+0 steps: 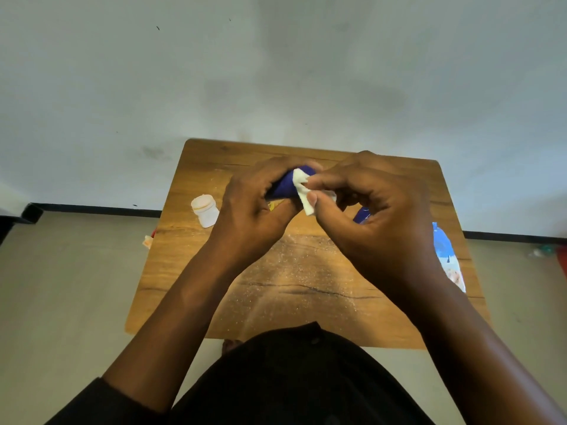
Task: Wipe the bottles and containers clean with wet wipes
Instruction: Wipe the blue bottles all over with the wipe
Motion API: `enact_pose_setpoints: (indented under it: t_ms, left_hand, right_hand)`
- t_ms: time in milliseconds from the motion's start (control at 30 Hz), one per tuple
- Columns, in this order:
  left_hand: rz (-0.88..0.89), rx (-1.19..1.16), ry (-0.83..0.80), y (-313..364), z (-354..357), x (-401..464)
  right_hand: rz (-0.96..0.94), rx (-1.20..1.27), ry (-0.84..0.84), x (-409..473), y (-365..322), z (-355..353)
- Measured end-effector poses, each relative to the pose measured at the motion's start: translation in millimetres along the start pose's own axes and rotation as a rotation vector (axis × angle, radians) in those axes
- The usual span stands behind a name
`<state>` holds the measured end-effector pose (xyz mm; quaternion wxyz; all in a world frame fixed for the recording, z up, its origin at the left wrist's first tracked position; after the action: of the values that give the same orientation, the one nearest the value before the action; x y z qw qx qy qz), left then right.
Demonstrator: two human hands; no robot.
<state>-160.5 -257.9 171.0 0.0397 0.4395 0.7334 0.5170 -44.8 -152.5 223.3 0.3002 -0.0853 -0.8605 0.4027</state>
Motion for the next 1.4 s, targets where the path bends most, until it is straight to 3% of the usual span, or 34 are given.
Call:
enact_pose_setpoints:
  t_ms: [133,300,467,667,867,1033,1133,1233,1400]
  left_hand:
    - [-0.032,0.009,0.006,-3,3,0]
    - [-0.03,-0.088,0.01,0,8,1]
    - [-0.042,-0.025,0.01,-5,11,3]
    - [-0.01,-0.067,0.004,-2,12,6]
    - [-0.041,-0.047,0.047,-2,10,7]
    - [-0.022,-0.091,0.03,-2,12,6]
    - [-0.02,-0.035,0.034,2,10,7]
    - [-0.056,-0.01,0.051,5,3,6]
    - [-0.226,0.053,0.02,-3,-3,6]
  right_hand:
    - [-0.005,-0.066,0.055,7,10,-12]
    - [-0.018,-0.027,-0.016,2,5,-8]
    - [-0.001,-0.066,0.078,11,8,-14]
    - [0.0,-0.042,0.033,4,7,-10]
    - [0.006,-0.075,0.104,14,8,-16]
    - [0.009,-0.025,0.042,6,4,-9]
    - [-0.009,-0.078,0.105,12,1,-13]
    - [0.052,-0.152,0.103,15,12,-20]
    - [0.128,-0.017,0.122,12,17,-36]
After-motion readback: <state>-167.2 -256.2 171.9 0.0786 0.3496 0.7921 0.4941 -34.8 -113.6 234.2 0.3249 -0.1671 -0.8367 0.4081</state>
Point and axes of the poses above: each hand's wrist, its own x-axis towards the middle knuckle, its own z-axis out of the palm, y = z × x, the point moved 8 cm from there along x, towards the middle knuckle, and after that the axes turned 1 degree about -y, right-handed, at the moved point
